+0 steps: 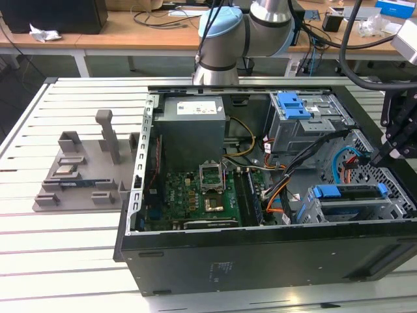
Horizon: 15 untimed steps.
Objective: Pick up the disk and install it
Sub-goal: 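Insert the first disk wire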
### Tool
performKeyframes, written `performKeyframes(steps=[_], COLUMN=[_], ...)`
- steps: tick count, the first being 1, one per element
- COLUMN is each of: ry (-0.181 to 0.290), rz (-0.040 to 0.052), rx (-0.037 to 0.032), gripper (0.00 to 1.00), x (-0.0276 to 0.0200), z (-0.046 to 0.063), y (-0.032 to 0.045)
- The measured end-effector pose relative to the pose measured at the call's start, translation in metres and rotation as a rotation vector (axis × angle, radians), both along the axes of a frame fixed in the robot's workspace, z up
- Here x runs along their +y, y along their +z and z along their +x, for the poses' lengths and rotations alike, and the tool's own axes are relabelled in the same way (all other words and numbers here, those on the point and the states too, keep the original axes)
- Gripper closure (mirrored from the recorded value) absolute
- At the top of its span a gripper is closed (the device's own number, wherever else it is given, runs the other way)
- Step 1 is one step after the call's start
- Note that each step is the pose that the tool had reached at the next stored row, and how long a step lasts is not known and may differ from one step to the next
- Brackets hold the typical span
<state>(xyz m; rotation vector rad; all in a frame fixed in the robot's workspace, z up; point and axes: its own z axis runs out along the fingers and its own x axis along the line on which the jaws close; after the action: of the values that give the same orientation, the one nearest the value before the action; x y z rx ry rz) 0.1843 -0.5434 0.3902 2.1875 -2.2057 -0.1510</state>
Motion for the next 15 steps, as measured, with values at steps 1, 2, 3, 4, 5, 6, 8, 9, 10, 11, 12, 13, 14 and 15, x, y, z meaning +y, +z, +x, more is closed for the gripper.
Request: performKeyframes(steps=[1, 2, 3, 4, 5, 6, 8, 9, 10, 11, 12, 13, 14, 15], ry=[0.0, 0.0, 0.0, 0.0, 0.0, 0.0, 0.0, 0.0, 0.0, 0.0, 0.0, 0.0, 0.0, 0.0], rz=[0.0, 0.0, 0.0, 0.0, 0.0, 0.0, 0.0, 0.0, 0.0, 0.0, 0.0, 0.0, 0.0, 0.0], rx=[0.0, 0.0, 0.0, 0.0, 0.0, 0.0, 0.0, 0.0, 0.0, 0.0001, 0.0, 0.0, 0.0, 0.0], gripper=[0.89, 0.89, 0.89, 0.89, 0.89, 0.89, 0.89, 0.89, 0.83, 0.76, 0.76, 0.76, 0.7, 0.7], x=[0.0, 0.0, 0.0, 0.0, 0.0, 0.0, 0.0, 0.0, 0.0, 0.0, 0.0, 0.0, 0.0, 0.0], z=[0.0, 0.0, 0.0001, 0.0001, 0.0001, 0.0001, 0.0001, 0.0002, 0.0002, 0.0002, 0.0002, 0.0002, 0.0002, 0.0003], y=[0.0, 0.0, 0.0, 0.0, 0.0, 0.0, 0.0, 0.0, 0.0, 0.0, 0.0, 0.0, 0.0, 0.0])
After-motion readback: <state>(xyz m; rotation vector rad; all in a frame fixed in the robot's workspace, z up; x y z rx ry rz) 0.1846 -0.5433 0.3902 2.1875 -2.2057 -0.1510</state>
